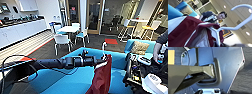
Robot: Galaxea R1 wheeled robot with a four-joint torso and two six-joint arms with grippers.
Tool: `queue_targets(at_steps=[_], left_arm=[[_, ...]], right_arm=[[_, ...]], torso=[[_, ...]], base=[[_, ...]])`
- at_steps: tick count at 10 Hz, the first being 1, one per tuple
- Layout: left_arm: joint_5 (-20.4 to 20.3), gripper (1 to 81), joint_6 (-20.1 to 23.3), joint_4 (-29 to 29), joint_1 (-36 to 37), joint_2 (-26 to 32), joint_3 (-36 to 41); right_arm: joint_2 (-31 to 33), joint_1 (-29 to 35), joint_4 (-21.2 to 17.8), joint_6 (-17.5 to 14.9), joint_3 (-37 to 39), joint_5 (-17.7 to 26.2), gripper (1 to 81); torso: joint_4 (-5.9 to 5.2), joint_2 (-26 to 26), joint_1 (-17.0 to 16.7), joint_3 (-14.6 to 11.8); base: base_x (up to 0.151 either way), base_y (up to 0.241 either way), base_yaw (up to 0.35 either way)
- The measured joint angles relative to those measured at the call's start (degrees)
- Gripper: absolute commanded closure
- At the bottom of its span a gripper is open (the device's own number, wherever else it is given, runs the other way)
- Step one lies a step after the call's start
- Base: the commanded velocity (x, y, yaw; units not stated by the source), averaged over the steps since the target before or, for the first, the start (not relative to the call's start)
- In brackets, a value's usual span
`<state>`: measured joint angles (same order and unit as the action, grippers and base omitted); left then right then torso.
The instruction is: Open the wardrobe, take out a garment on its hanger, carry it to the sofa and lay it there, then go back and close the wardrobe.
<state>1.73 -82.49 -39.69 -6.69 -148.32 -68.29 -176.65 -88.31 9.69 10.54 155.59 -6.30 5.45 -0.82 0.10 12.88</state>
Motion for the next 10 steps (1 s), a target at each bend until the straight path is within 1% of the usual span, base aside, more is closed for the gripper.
queue_targets(at_steps=[1, 5, 8, 10], left_arm=[[-0.4, 81.1, 0.1, 0.0, 0.0, -0.7, -0.8], [-0.4, 81.1, 0.1, 0.0, 0.2, -4.8, -5.5], [-0.4, 81.1, 0.1, 0.0, 0.1, -8.7, -10.8], [-0.5, 81.1, 0.1, 0.0, -0.2, -10.2, -14.4]], right_arm=[[0.0, 0.4, 0.0, 0.0, 0.0, -0.1, 1.0], [0.0, 0.4, 0.0, 0.0, 0.0, -0.1, 1.0], [0.0, 0.4, 0.0, 0.0, 0.0, -0.1, 1.0], [0.0, 0.4, 0.0, 0.0, 0.0, -0.1, 1.0]], torso=[[0.00, 0.0, 0.0, 0.3], [0.00, 0.0, 0.0, 0.2], [0.00, 0.0, 0.0, 0.2], [0.00, 0.0, 0.0, 0.2]], base=[[0.000, 0.000, 0.000], [0.000, 0.000, 0.000], [0.000, 0.000, 0.000], [0.000, 0.000, 0.000]])
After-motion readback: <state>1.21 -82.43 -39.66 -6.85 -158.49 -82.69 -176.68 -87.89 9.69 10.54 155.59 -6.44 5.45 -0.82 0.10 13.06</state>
